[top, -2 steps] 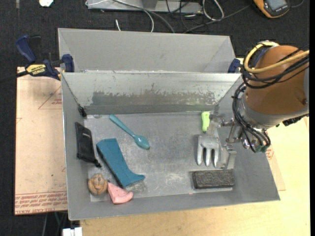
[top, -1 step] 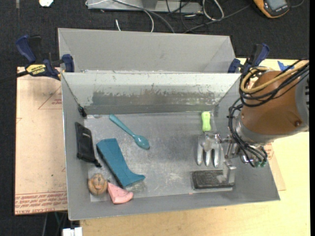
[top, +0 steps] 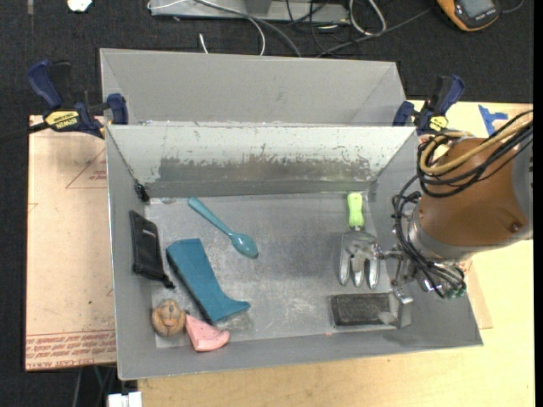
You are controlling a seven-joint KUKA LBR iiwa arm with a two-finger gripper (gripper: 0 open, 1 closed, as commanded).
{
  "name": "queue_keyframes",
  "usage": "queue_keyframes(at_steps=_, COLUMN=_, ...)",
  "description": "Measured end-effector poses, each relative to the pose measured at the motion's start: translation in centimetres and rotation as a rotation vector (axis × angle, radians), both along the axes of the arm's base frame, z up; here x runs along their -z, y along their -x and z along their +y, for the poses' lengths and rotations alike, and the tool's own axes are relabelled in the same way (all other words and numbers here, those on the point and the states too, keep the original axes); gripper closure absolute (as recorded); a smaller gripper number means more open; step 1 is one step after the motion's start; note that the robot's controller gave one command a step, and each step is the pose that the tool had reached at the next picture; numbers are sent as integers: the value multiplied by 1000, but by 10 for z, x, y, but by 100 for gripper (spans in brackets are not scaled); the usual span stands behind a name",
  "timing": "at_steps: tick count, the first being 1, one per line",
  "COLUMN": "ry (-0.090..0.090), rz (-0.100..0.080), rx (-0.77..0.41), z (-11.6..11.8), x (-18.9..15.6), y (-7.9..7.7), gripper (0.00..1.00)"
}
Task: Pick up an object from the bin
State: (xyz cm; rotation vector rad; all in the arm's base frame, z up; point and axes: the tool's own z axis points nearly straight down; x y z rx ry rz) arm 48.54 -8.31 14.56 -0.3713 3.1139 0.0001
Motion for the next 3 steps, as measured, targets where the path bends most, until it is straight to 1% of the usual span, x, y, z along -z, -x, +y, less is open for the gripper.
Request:
queue_keyframes(at_steps=1, ry=-1, rz=7, rx=64, z=-17, x=11, y=7, gripper=0)
queue_keyframes(at_steps=2, ry=-2, rz=-11, rx=201, z=-18, x=68, y=3, gripper=0)
queue_keyframes(at_steps=3, ry=-1, rz=-3, rx=139, z=-16, x=76, y=-5, gripper=100)
